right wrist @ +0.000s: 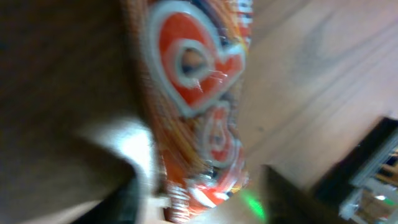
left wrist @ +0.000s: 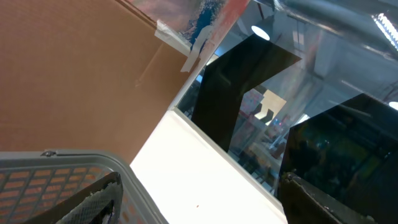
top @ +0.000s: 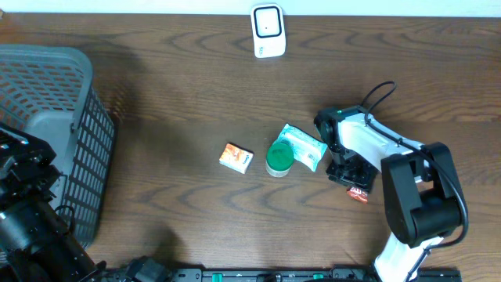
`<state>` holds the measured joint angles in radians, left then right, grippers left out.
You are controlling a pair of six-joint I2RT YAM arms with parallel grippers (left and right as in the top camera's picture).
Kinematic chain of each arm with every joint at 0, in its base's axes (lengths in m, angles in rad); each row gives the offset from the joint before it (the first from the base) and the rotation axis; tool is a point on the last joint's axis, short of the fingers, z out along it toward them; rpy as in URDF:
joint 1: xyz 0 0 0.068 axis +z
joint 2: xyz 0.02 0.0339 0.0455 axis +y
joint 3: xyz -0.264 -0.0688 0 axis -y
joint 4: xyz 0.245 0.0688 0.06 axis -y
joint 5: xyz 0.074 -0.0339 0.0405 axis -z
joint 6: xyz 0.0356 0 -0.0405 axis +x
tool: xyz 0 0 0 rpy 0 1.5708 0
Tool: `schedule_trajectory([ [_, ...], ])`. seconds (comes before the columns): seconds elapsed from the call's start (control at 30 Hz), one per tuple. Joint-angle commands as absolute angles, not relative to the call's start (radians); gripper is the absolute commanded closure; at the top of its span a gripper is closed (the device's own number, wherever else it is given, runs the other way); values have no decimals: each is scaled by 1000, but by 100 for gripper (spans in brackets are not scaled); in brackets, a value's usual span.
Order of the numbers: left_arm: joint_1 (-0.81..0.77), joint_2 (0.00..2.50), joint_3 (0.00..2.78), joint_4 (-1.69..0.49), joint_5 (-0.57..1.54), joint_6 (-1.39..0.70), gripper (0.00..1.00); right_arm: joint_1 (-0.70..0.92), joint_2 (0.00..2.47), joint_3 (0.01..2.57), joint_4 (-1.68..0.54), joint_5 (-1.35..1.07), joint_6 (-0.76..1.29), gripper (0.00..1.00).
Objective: Scan the item barcode
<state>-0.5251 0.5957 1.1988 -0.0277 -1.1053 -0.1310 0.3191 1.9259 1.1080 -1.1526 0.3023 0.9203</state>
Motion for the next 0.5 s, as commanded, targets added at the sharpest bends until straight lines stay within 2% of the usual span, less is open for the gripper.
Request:
schedule_trajectory([
  [0.0,-520,594,1193,-26,-1108,-136,19,317,2006,1097,-1125,274,945,65],
  [0.07,-520,594,1193,-26,-1107,-137,19,322,2031,1094,-1118,274,945,86],
  [0.13,-520,594,1193,-26,-1108,-137,19,327,2053,1089,-1102,271,945,99],
  [0.33,-520,594,1193,-27,-1108,-136,19,348,2035,1106,-1065,193,815,99],
  [0.47,-520,594,1190,-26,-1108,-136,19,352,1905,1140,-982,-85,518,99],
])
